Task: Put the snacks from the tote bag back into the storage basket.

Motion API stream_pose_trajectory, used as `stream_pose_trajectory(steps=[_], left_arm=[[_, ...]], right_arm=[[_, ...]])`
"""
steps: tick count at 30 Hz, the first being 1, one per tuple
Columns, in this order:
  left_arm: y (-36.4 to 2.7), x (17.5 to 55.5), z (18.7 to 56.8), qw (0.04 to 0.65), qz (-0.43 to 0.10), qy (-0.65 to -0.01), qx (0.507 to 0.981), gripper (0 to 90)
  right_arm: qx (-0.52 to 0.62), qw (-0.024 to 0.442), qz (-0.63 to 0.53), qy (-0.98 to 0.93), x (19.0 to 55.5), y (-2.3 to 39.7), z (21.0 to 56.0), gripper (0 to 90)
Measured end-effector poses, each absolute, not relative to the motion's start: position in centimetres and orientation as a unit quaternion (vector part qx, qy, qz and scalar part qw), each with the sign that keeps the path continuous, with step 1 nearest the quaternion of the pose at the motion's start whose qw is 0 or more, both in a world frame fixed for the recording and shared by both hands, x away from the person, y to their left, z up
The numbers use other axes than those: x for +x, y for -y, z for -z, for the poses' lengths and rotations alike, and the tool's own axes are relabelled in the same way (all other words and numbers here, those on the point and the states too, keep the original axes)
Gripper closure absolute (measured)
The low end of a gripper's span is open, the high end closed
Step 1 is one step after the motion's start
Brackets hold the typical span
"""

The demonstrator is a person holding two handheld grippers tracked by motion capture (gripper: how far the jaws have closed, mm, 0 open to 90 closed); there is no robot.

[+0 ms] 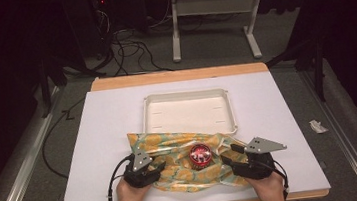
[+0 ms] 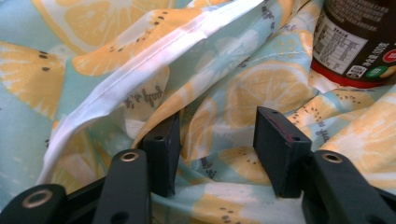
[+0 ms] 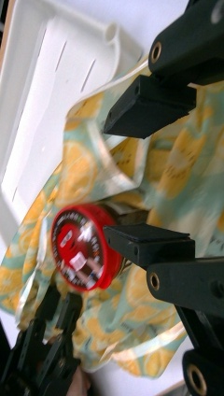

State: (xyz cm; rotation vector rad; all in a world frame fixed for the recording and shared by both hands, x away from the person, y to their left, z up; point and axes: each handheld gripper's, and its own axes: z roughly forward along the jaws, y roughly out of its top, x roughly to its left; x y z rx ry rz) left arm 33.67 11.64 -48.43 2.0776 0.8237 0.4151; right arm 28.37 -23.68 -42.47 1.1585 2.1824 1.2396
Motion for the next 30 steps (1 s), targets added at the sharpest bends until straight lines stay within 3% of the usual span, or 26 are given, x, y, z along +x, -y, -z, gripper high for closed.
stream_pose_trajectory(steps=[30], left_arm=[[-11.6,33.6,48.5,0.423,-0.167,-0.328,0.828,46.6]], right_arm=[[0.36,0.158,-0.414,-0.821,30.7,18.0,41.7,31.5]])
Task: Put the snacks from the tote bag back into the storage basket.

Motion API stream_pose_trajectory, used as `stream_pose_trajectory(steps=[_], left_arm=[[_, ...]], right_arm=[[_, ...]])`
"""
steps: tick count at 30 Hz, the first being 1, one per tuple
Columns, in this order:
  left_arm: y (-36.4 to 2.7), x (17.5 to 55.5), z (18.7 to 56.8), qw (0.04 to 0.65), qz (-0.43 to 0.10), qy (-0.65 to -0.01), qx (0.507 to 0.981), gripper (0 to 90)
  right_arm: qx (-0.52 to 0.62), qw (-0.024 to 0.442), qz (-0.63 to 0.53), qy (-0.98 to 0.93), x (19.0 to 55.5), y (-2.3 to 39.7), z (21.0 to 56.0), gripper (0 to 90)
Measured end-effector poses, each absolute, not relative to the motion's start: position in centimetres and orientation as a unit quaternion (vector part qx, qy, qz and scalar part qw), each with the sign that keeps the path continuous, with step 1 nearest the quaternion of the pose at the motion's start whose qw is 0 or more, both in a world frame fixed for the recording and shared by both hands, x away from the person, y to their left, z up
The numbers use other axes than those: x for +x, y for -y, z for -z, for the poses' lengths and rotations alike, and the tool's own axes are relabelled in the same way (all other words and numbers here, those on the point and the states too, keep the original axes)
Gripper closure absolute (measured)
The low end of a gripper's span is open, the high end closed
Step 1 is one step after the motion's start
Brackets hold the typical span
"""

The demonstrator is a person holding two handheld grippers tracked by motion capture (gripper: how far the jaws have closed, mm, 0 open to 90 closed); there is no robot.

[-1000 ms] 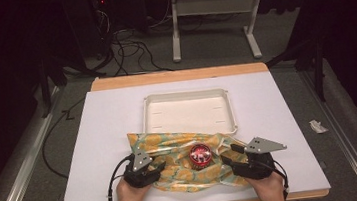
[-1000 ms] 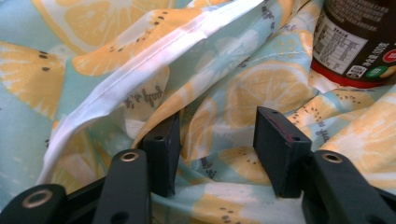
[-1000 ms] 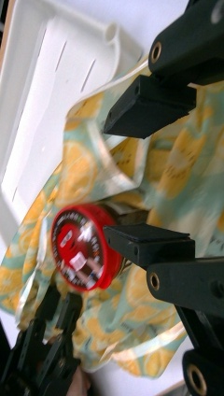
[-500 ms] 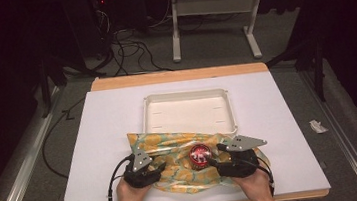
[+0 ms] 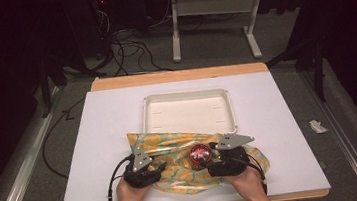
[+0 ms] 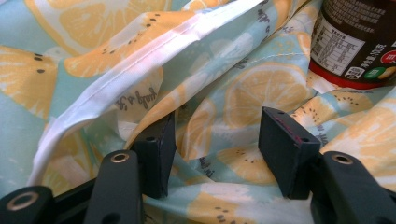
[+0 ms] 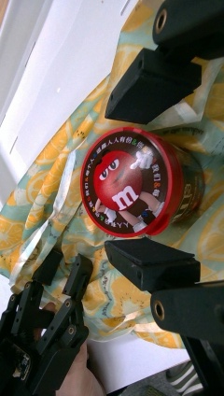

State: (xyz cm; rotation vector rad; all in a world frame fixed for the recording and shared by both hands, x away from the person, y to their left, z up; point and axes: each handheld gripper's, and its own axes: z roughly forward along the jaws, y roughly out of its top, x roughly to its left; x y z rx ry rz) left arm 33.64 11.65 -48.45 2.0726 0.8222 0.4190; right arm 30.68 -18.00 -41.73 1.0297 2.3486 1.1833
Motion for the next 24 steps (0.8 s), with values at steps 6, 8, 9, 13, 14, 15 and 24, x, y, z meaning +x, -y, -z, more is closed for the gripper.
stream_pose_trajectory(steps=[6,8,9,13,14,15,24], left_arm=[[-11.7,33.6,48.4,0.422,-0.168,-0.328,0.828,46.4],[-11.7,33.6,48.4,0.423,-0.168,-0.327,0.828,46.3],[-11.7,33.6,48.4,0.422,-0.169,-0.327,0.828,46.3],[-11.6,33.6,48.4,0.422,-0.168,-0.328,0.828,46.2],[-11.6,33.6,48.4,0.422,-0.168,-0.328,0.828,46.2],[-11.6,33.6,48.4,0.423,-0.169,-0.328,0.828,46.1],[-11.6,33.6,48.4,0.422,-0.17,-0.328,0.828,45.9]], right_arm=[[0.359,0.157,-0.4,-0.828,31.1,17.4,42.0,28.5],[0.363,0.158,-0.398,-0.828,31.2,17.3,42.1,27.5],[0.361,0.159,-0.397,-0.829,31.3,17.2,42.1,27.1],[0.365,0.157,-0.388,-0.832,31.5,16.9,42.3,25.4],[0.363,0.158,-0.385,-0.833,31.6,16.8,42.5,25.0],[0.363,0.158,-0.384,-0.834,31.7,16.8,42.5,24.9],[0.368,0.151,-0.374,-0.838,32.2,16.1,43.5,24.6]])
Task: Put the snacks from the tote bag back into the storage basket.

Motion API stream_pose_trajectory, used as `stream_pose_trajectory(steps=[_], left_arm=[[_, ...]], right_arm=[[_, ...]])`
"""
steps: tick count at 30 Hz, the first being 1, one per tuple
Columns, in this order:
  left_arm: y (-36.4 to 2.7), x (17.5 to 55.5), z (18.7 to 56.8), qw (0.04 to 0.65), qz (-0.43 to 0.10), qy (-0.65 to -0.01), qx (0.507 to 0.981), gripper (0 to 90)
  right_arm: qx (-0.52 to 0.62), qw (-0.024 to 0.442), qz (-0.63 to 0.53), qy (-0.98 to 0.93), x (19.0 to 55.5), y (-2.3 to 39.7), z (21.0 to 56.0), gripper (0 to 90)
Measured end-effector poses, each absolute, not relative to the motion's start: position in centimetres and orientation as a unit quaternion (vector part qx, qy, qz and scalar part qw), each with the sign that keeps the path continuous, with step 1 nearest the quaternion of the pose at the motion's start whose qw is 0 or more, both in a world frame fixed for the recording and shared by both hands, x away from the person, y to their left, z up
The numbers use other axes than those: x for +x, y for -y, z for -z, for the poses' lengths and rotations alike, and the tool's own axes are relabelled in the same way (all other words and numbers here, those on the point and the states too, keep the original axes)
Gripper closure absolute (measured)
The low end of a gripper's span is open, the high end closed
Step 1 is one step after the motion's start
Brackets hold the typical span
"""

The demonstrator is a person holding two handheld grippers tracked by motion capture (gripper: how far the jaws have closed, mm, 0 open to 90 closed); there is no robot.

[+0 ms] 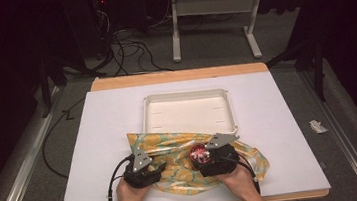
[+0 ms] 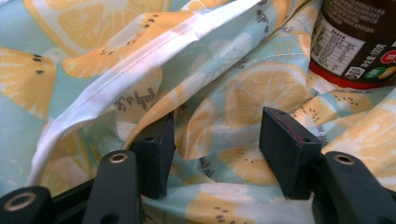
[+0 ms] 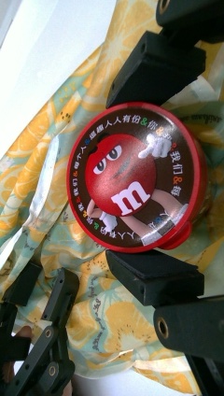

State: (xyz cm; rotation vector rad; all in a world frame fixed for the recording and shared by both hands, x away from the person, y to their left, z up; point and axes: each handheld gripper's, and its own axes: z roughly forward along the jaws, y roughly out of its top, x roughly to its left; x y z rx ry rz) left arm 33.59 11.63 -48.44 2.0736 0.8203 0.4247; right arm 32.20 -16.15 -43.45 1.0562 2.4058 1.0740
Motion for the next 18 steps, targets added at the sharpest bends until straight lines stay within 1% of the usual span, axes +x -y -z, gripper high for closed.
stream_pose_trajectory(steps=[18], left_arm=[[-11.6,33.61,48.45,0.421,-0.17,-0.327,0.829,45.5]], right_arm=[[0.363,0.16,-0.36,-0.844,32.36,15.58,44.11,25.4]])
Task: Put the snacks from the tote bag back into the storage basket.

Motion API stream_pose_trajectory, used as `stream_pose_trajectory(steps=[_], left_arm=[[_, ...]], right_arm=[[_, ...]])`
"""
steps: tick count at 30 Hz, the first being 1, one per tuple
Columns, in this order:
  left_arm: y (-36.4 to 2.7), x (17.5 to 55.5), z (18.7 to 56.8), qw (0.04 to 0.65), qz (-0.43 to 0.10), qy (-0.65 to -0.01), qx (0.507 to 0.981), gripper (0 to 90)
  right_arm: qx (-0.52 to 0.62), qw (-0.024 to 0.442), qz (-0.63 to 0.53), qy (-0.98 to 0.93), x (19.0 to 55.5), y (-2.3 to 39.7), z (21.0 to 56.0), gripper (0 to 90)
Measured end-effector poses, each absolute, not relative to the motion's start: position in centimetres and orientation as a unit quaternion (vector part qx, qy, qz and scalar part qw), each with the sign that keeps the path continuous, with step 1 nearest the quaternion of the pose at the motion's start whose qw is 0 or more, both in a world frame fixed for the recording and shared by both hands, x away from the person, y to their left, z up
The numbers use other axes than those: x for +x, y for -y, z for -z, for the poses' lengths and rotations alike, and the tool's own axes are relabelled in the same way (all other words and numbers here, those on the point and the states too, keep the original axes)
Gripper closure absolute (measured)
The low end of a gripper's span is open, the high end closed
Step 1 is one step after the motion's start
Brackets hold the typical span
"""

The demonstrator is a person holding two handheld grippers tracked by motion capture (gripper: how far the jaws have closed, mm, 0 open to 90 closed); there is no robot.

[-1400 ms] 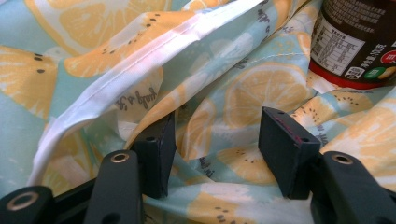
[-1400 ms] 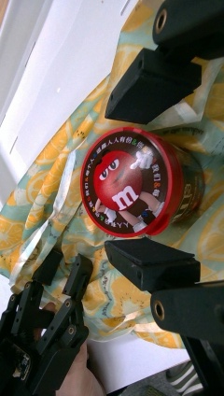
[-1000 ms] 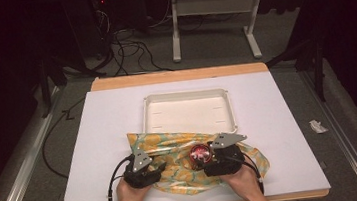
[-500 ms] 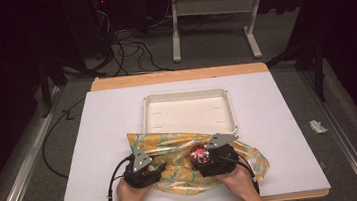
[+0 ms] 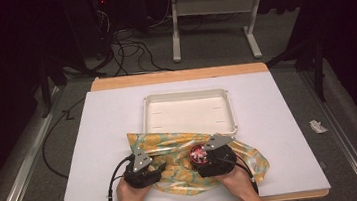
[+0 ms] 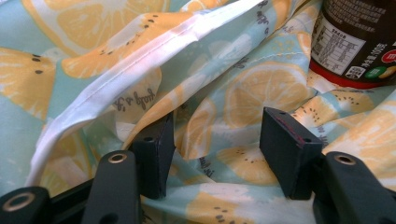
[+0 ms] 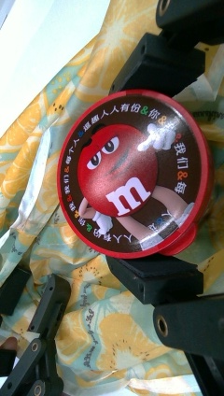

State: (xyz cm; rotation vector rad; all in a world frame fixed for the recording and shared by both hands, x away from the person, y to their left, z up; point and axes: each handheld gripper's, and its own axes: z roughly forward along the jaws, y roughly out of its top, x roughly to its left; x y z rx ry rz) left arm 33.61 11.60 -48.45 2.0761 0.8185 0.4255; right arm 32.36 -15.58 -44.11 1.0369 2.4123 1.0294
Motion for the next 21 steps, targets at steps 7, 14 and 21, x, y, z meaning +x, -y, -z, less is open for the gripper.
stream_pose_trajectory(steps=[7,14,21], left_arm=[[-11.6,33.6,48.46,0.421,-0.17,-0.327,0.829,45.4],[-11.6,33.62,48.44,0.42,-0.17,-0.327,0.829,45.2],[-11.61,33.61,48.45,0.421,-0.17,-0.328,0.828,45.0]], right_arm=[[0.36,0.164,-0.361,-0.845,32.27,15.62,44.16,25.9],[0.362,0.159,-0.365,-0.843,32.23,15.79,44.07,26.1],[0.357,0.156,-0.367,-0.845,32.15,15.93,43.86,26.2]])
